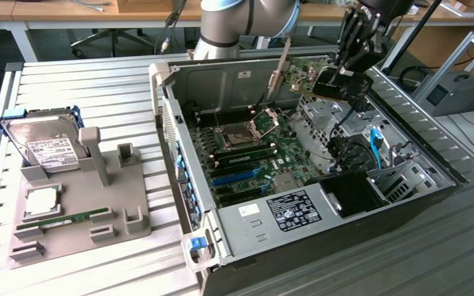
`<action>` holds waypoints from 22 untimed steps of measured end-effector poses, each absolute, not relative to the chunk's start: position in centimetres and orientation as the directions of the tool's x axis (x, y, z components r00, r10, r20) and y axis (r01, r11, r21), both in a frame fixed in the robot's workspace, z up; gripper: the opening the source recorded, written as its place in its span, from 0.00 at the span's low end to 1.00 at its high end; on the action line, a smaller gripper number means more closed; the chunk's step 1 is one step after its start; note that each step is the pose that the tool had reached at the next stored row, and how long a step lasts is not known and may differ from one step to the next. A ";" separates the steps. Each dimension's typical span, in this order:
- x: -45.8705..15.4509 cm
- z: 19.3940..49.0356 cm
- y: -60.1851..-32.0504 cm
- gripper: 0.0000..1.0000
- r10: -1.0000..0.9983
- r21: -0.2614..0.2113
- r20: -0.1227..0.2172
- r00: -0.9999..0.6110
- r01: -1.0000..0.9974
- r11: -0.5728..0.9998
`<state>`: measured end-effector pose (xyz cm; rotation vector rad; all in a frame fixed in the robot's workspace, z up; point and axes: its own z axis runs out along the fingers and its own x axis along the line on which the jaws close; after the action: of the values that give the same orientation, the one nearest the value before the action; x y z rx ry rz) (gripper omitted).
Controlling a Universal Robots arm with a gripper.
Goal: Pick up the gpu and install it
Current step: 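Insert the gpu into the slot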
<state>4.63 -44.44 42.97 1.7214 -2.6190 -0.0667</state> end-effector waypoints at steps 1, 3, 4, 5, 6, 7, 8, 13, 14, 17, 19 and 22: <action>4.6 43.0 -44.4 0.27 -0.925 0.039 -0.018 -0.380 -0.924 0.380; 4.6 43.0 -44.4 0.27 -0.946 0.039 -0.017 -0.323 -0.946 0.322; 4.6 43.0 -44.4 0.27 -0.953 0.039 -0.017 -0.301 -0.953 0.300; 4.6 43.0 -44.4 0.27 -0.959 0.039 -0.017 -0.283 -0.958 0.282; 4.6 43.0 -44.4 0.27 -0.967 0.039 -0.017 -0.254 -0.967 0.254; 4.6 43.0 -44.4 0.27 -0.976 0.039 -0.017 -0.218 -0.975 0.218; 4.6 43.0 -44.4 0.27 -0.982 0.039 -0.017 -0.190 -0.981 0.189; 4.6 43.0 -44.4 0.27 -0.998 0.039 -0.017 -0.068 -0.997 0.067; 4.6 43.0 -44.4 0.27 -0.999 0.039 -0.017 -0.049 -0.998 0.048; 4.6 43.0 -44.4 0.27 -1.000 0.039 -0.017 -0.009 -0.999 0.009; 4.6 43.0 -44.4 0.27 -1.000 0.039 -0.017 -0.007 -0.999 0.006; 4.6 43.0 -44.4 0.27 -1.000 0.039 -0.017 -0.007 -0.999 0.006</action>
<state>4.63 -44.44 42.97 2.2027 -2.2173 -0.0623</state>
